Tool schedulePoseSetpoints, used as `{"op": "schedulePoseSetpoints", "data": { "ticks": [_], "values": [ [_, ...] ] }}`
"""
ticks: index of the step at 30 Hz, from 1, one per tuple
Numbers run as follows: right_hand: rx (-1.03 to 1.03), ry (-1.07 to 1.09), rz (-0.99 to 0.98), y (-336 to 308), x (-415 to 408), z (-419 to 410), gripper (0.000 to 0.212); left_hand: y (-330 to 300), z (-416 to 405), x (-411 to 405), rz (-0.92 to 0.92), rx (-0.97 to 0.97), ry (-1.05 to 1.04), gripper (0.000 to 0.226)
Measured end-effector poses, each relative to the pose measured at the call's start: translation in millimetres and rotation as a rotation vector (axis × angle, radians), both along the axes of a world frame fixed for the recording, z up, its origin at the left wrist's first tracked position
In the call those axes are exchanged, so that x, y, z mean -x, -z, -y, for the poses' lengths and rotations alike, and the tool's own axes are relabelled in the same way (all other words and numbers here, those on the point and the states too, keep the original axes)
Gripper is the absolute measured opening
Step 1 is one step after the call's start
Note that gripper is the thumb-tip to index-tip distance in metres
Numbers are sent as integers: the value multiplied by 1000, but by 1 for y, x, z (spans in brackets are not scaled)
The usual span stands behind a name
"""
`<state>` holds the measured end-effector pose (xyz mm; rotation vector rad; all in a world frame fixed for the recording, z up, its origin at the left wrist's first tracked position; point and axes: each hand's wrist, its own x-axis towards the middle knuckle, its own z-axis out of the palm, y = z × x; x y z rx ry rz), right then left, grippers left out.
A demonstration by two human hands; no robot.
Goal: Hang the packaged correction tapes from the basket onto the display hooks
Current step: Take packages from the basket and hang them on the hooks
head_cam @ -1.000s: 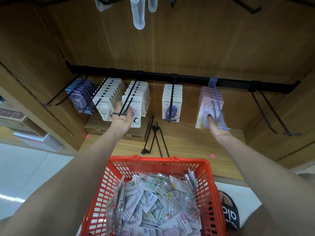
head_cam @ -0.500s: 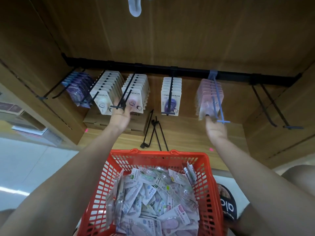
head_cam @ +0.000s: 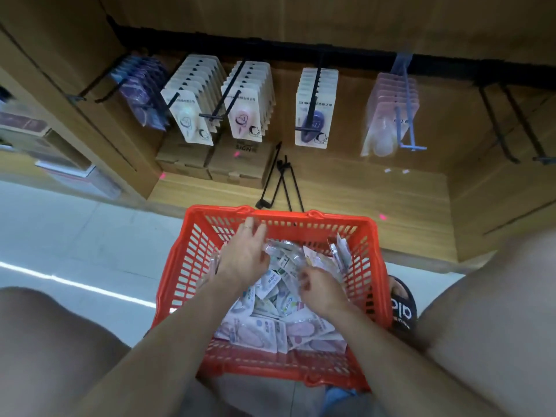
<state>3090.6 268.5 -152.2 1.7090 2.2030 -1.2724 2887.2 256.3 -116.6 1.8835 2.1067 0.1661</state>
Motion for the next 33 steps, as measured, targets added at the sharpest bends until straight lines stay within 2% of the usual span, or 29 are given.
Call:
{"op": "schedulePoseSetpoints", "data": {
  "ticks": [1, 3, 6, 9, 14, 19, 24, 27, 30, 33],
  "values": [
    [11, -122, 73, 4, -2, 5, 39, 1, 5, -3, -3, 60, 44, 48],
    [-9, -364, 205, 11, -5, 14, 51, 8, 17, -10, -17, 303, 225, 45],
    [-78, -645, 409, 20, -9, 25, 52, 27, 41, -16, -19, 664, 413, 50],
    [-127, -731, 499, 22, -9, 31, 49, 44, 62, -23, -73, 765, 444, 67],
    [-109, -696, 492, 24, -11, 33, 56, 55, 75, -26, -151, 706, 446, 71],
    [114, -563, 369, 24, -19, 27, 58, 58, 78, -19, -104, 691, 430, 39],
    [219, -428, 315, 22, -28, 14, 52, 55, 71, -11, -67, 648, 390, 30],
    [295, -365, 297, 18, -33, 11, 54, 50, 68, -6, 7, 653, 339, 37],
    [362, -286, 265, 16, -38, 8, 45, 43, 62, 0, 154, 612, 238, 45],
    [411, -134, 157, 8, -44, 0, 36, 38, 55, -2, 292, 556, 122, 41]
  ]
}}
